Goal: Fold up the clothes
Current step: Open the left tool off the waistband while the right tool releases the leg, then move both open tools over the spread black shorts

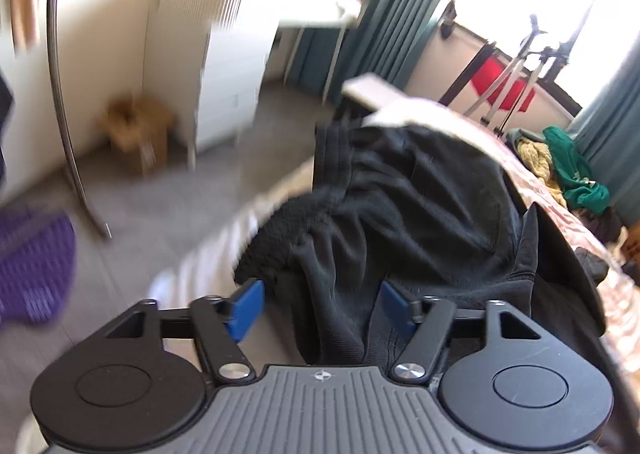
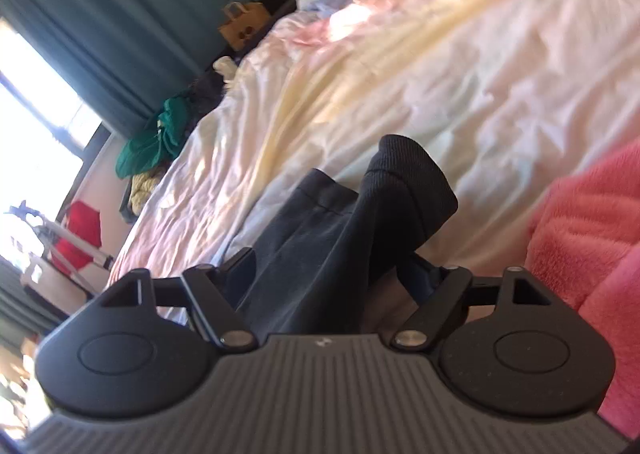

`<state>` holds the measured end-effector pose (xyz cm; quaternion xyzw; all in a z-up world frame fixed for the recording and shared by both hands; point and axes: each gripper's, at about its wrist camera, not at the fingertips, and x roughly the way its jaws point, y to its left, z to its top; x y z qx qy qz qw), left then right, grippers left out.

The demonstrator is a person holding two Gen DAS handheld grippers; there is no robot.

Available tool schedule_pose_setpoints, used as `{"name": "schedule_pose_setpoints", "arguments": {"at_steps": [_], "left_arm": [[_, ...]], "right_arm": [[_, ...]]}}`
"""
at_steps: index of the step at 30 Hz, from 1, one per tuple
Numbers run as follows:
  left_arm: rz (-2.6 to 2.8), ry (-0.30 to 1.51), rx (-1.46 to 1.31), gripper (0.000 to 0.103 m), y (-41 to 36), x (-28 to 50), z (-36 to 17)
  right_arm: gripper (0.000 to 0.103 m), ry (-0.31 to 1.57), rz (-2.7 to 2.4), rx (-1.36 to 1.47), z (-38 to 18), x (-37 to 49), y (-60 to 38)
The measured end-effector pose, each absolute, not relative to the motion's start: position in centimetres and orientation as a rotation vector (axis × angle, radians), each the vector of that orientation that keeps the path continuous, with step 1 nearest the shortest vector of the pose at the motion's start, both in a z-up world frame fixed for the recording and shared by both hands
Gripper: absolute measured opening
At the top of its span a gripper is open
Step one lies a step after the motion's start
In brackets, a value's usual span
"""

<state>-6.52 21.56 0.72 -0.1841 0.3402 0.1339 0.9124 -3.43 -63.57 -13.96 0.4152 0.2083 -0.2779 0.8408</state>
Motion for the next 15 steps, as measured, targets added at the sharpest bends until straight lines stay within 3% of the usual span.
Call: {"name": "schedule_pose_setpoints", "arguments": {"at_steps": [7,15], "left_arm": [[0.158,0.566,-0.201,0.082,14.6,-8.2,5.2],[0.015,0.522,-0.121,0.083,4.1,-5.6,4.3]], "right_arm": [[0.081,0.387,-0.483,0.747,-8.6,-3.4,-58.0],[0.081,0.348,-0.273,0.631,-5.3,-1.1,-48.4]]}}
